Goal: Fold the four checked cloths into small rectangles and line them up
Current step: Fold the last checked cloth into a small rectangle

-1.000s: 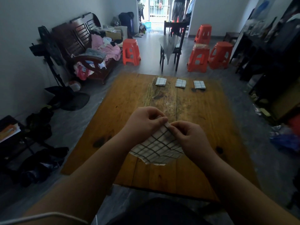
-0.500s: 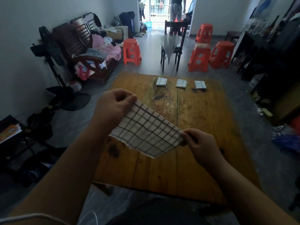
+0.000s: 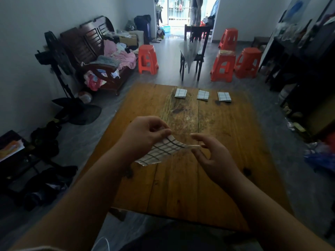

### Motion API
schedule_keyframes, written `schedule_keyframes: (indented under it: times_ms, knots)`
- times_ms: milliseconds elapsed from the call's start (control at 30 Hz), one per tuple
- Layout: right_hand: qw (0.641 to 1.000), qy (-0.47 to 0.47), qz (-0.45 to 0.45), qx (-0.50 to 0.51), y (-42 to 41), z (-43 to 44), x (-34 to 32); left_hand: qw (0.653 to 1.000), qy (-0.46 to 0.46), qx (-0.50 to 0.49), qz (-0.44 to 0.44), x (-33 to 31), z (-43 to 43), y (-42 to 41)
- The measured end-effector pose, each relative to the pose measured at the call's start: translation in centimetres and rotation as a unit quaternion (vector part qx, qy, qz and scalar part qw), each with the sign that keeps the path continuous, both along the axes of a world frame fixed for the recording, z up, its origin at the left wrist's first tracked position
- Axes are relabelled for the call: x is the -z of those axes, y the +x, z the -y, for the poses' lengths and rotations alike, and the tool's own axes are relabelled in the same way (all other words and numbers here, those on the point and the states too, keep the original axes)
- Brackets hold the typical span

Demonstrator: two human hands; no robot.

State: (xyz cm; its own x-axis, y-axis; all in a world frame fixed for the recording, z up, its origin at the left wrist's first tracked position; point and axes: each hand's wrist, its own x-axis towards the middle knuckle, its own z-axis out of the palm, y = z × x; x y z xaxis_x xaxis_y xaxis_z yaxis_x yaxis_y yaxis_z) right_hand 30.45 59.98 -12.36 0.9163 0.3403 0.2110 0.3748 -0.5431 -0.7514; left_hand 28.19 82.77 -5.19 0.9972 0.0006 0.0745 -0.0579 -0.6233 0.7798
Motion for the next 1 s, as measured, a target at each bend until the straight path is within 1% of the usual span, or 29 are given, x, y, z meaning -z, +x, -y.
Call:
schedule_keyframes:
  times_ms: [100,200,400,500,633,767,900,1000]
  knots:
    - [0.999,-0.006,0.014,-0.039,-0.1,-1.6,-0.9,0.999,0.028,0.026,0.010,0.2,1.0,0.1]
    - [0.998,0.012,-0.001,-0.060,-0.1,-2.7,-1.3,0.999,0.020,0.032,0.025,0.5,1.3,0.0]
    - [0.998,0.026,-0.010,-0.051,0.1,-2.6,-1.2,0.999,-0.014,-0.006,0.032,0.7,1.2,-0.2]
    - [0.998,0.032,-0.035,-0.038,0.1,-1.6,-0.3,0.998,-0.028,-0.039,0.038,0.7,0.3,-0.3]
    - [0.998,0.006,-0.061,-0.018,-0.1,0.1,1.0,0.994,-0.049,-0.089,0.049,0.2,-0.9,-0.5]
    - [0.997,-0.049,-0.061,0.011,-0.2,1.7,2.5,0.987,-0.081,-0.130,0.052,-0.1,-2.9,-0.6]
    - [0.993,-0.092,-0.071,0.040,0.1,2.4,3.4,0.989,-0.081,-0.112,0.052,-0.3,-3.3,-1.0]
    - [0.988,-0.130,-0.067,0.055,0.4,2.7,3.6,0.989,-0.079,-0.101,0.068,-0.5,-3.2,-1.2]
